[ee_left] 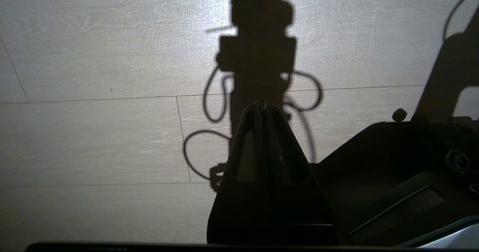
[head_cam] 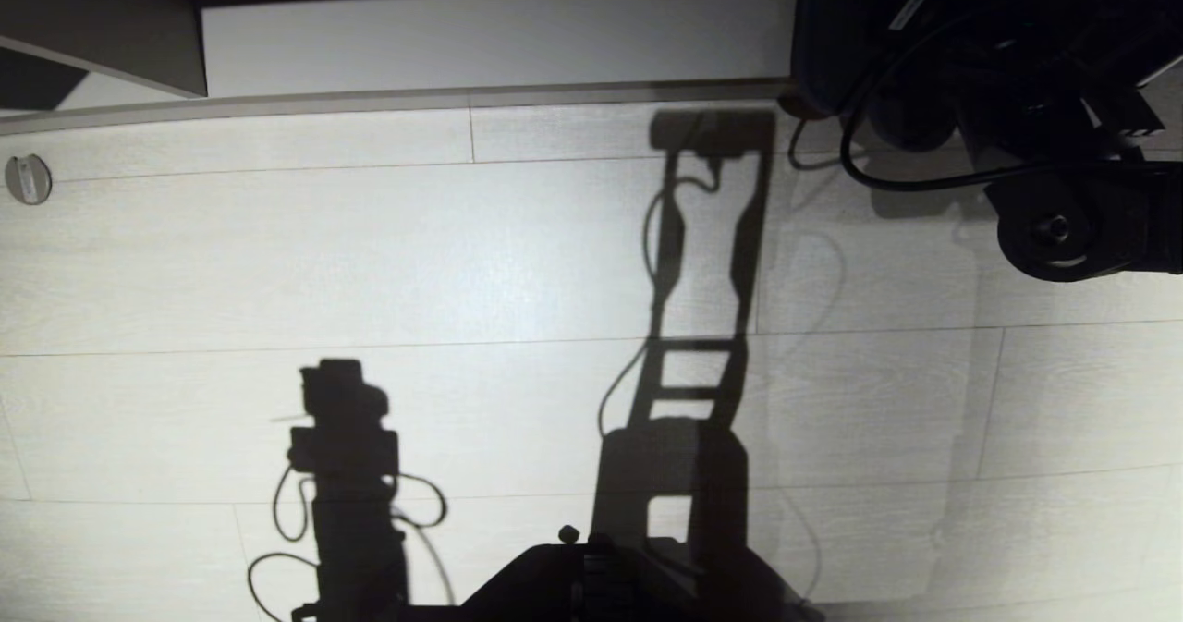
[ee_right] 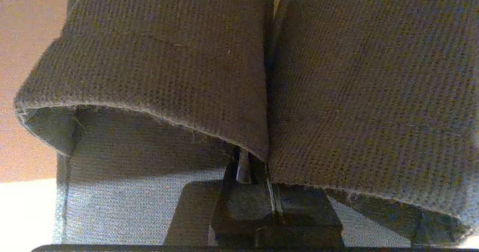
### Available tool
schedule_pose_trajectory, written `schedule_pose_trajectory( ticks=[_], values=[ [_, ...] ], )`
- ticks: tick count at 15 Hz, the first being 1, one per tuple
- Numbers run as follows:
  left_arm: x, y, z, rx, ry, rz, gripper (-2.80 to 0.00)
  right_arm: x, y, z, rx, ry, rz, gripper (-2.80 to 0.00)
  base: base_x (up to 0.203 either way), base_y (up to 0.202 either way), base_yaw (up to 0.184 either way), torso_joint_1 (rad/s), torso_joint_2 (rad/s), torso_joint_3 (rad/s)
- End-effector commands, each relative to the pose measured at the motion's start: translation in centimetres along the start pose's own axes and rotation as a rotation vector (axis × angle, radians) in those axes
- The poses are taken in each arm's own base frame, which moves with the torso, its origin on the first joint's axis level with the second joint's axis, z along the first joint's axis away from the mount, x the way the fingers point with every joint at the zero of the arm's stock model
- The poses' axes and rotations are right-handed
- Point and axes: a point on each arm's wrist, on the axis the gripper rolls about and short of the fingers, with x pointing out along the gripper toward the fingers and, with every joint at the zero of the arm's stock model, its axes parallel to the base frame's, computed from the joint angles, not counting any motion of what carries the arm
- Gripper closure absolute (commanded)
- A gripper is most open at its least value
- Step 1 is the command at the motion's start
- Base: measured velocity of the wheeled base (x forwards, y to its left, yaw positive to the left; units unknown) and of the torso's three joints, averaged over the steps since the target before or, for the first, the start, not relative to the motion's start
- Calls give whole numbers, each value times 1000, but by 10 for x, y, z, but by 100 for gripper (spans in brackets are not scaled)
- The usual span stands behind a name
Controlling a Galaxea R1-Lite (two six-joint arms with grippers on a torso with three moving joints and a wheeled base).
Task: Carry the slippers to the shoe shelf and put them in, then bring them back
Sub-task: Place the slippers into the shoe cabinet
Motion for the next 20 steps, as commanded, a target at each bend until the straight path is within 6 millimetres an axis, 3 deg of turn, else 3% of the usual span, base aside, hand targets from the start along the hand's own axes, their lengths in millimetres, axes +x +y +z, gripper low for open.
schedule_pose_trajectory(
  ticks=[1, 12, 13, 14, 20],
  values=[
    [0, 0, 0, 0, 1, 1, 0, 0, 0, 4, 3, -14, -3, 0, 0, 0, 0, 0, 0, 0],
    [0, 0, 0, 0, -1, 0, 0, -1, -2, 12, 7, -16, -15, 0, 0, 0, 0, 0, 0, 0],
    [0, 0, 0, 0, 1, 0, 0, -1, -2, 12, 7, -16, -16, -196, 0, 0, 0, 0, 0, 0],
    [0, 0, 0, 0, -1, 1, 0, -1, -2, 13, 8, -18, -16, -280, 0, 0, 0, 0, 0, 0],
    [0, 0, 0, 0, -1, 1, 0, -1, -2, 15, 7, -20, -14, -280, 0, 0, 0, 0, 0, 0]
  ],
)
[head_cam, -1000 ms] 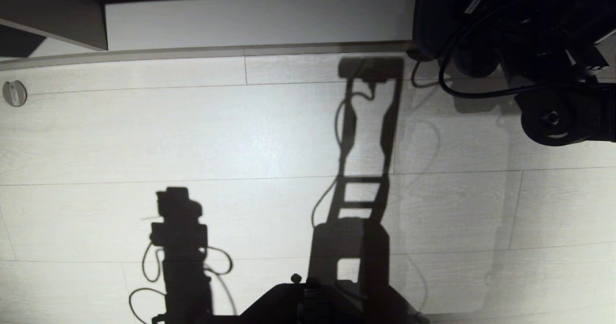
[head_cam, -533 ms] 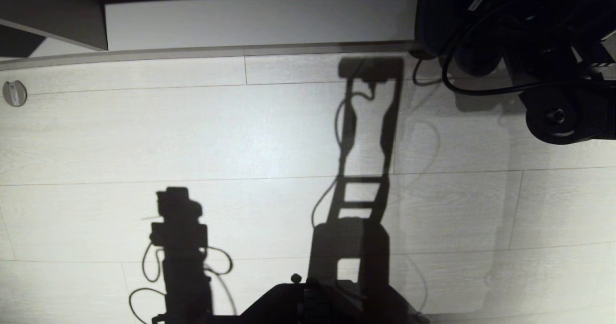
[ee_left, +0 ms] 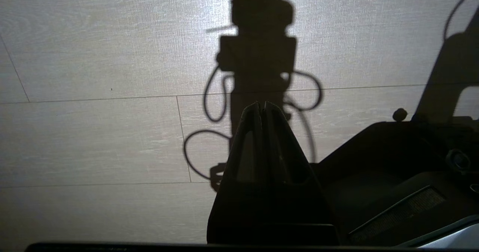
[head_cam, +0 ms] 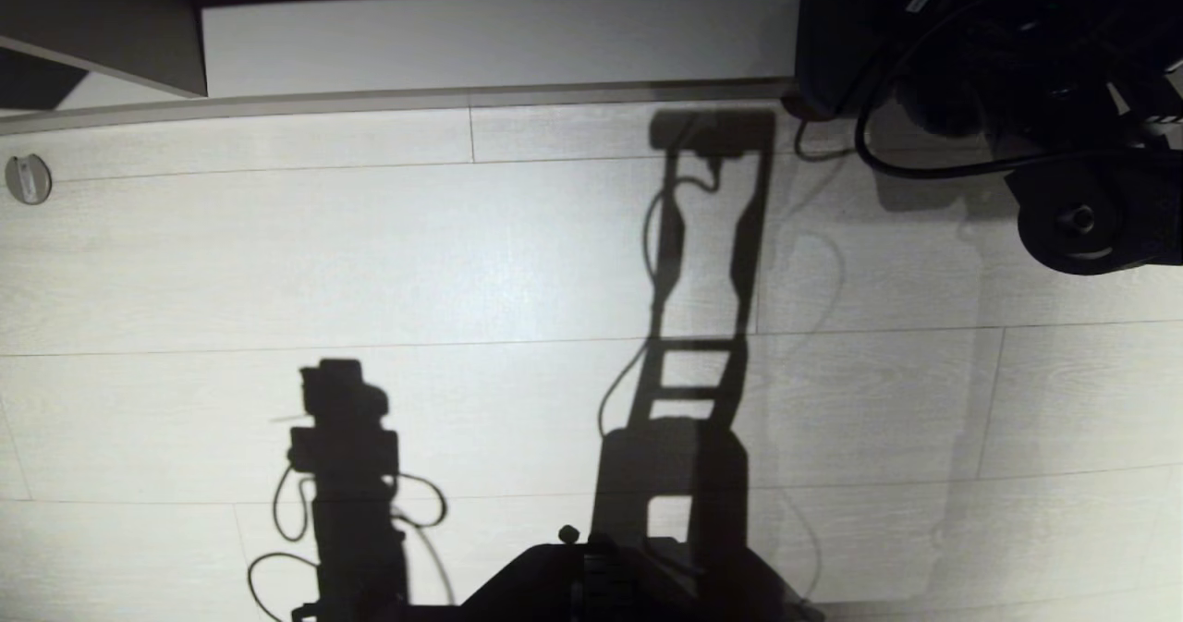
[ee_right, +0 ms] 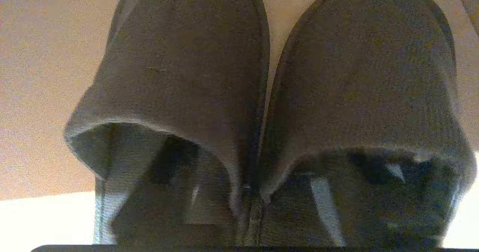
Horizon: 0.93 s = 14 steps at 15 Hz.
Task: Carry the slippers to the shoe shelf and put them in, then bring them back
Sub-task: Place the slippers into the shoe cabinet
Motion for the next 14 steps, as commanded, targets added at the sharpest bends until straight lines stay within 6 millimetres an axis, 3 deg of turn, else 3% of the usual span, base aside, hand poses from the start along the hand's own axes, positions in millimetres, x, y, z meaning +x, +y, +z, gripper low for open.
schedule_pose_trajectory(
  ticks=[1, 9, 14],
  values=[
    [0, 0, 0, -1, 0, 1, 0, 0, 0, 2, 1, -7, -2, -280, 0, 0, 0, 0, 0, 0],
    [0, 0, 0, -1, -1, 0, 0, -2, -1, 5, 2, -6, -2, -280, 0, 0, 0, 0, 0, 0],
    [0, 0, 0, -1, 0, 1, 0, -22, -7, 8, -20, 68, 5, -280, 0, 0, 0, 0, 0, 0]
  ],
)
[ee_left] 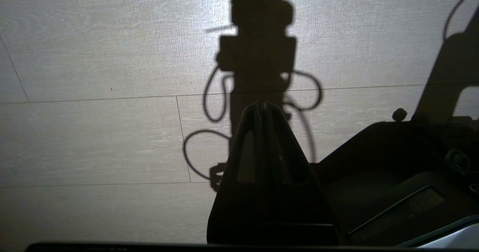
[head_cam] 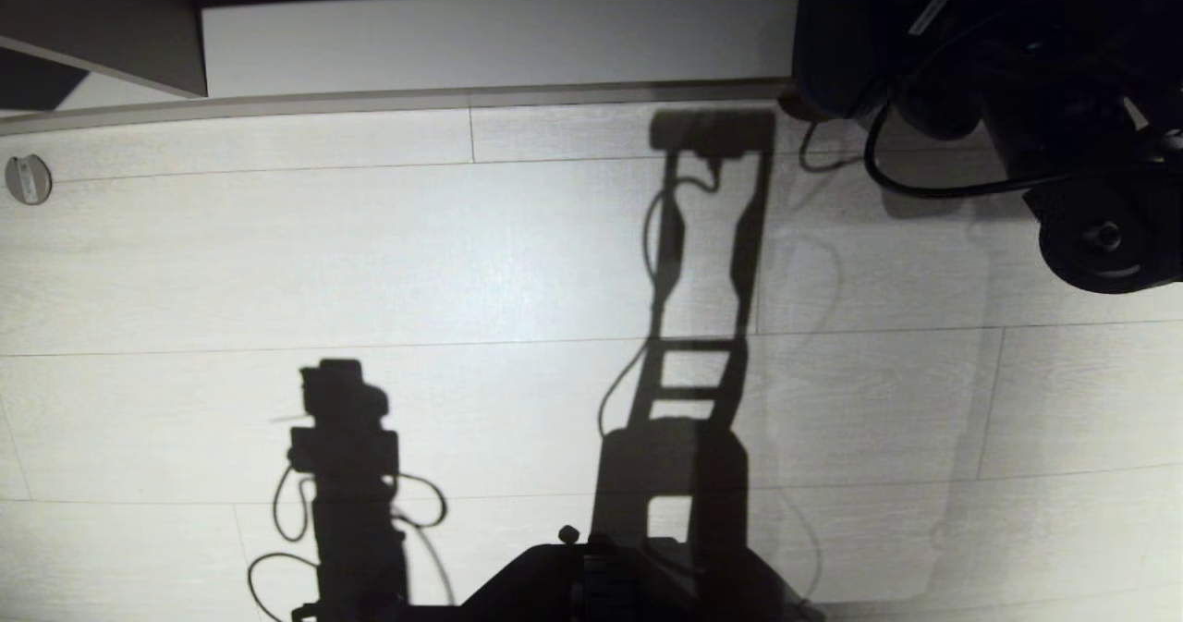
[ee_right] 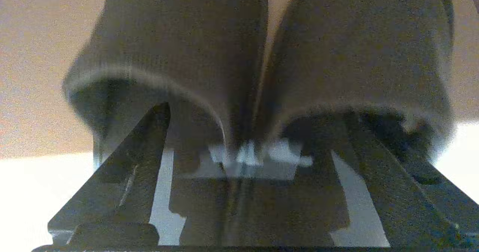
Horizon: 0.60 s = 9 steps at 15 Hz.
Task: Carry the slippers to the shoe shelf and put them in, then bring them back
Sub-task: Place the slippers into the shoe cabinet
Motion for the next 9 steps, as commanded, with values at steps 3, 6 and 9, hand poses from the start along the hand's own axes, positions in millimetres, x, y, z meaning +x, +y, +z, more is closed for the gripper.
schedule_pose_trajectory(
  ticks=[3, 6, 9],
  values=[
    [0, 0, 0, 0, 0, 1, 0, -19, -5, 0, -15, 53, 3, -280, 0, 0, 0, 0, 0, 0],
    [0, 0, 0, 0, 0, 1, 0, -25, -2, -7, -12, 83, 15, -280, 0, 0, 0, 0, 0, 0],
    [0, 0, 0, 0, -1, 1, 0, -39, -7, 10, -8, 78, 6, -280, 0, 0, 0, 0, 0, 0]
  ],
)
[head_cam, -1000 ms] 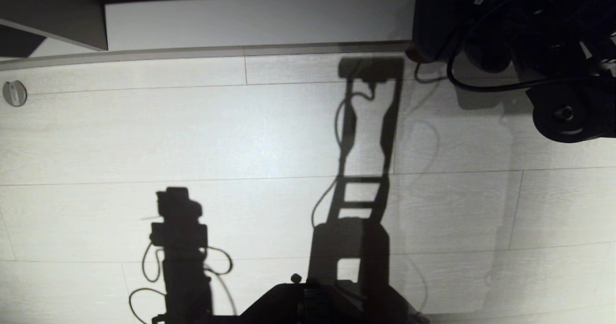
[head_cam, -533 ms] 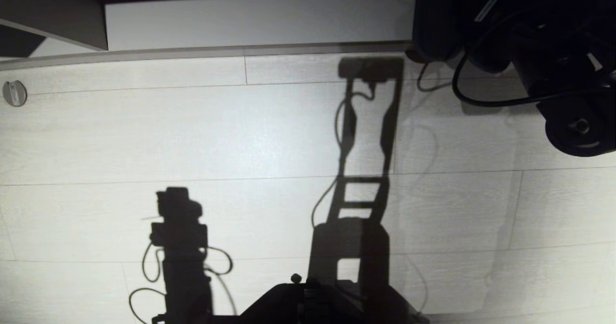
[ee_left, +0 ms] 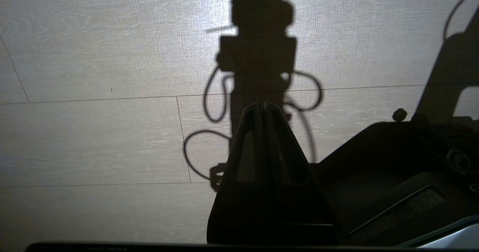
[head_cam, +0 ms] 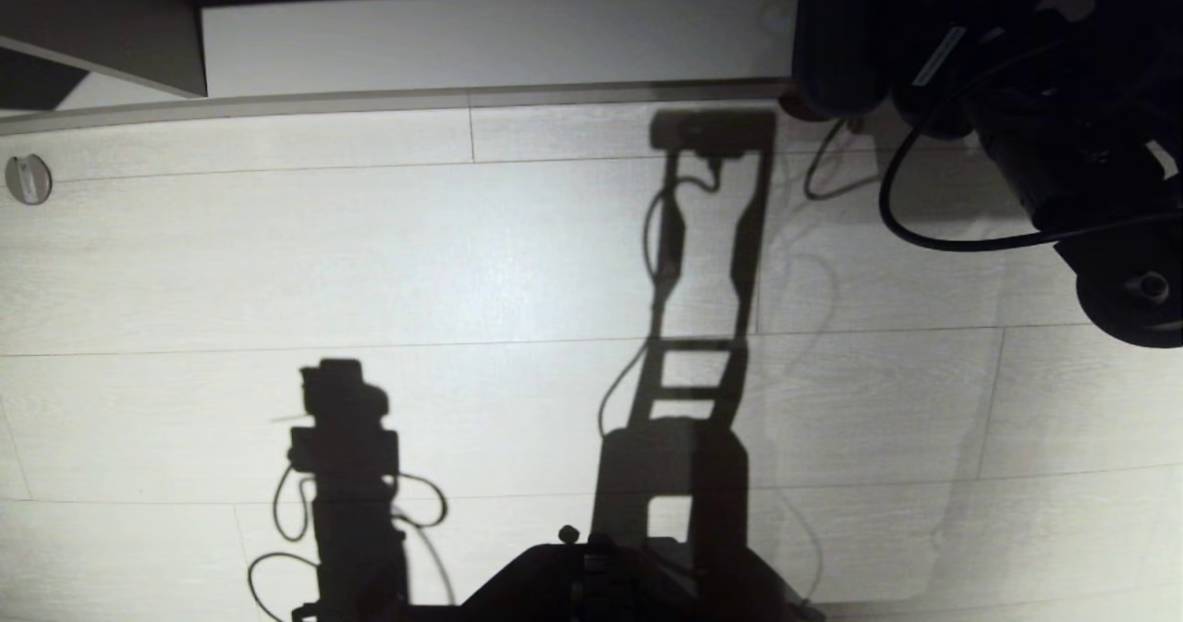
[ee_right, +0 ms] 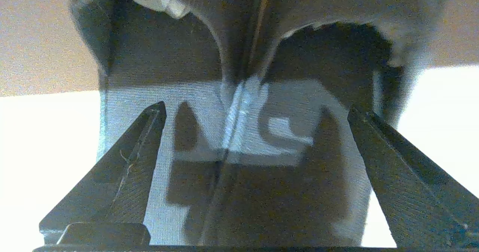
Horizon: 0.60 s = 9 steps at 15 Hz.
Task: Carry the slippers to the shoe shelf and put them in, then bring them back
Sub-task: Place the slippers into the shoe cabinet
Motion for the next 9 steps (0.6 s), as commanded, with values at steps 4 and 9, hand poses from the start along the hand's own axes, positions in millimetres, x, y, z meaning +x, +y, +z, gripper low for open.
schedule_pose_trajectory(
  ticks=[4, 9],
  values=[
    [0, 0, 0, -2, -1, 0, 0, -35, -12, 29, 5, -9, -2, -280, 0, 0, 0, 0, 0, 0],
    [0, 0, 0, -1, -2, 0, 0, -77, -25, 55, -6, 6, 7, 0, 0, 0, 0, 0, 0, 0]
  ],
)
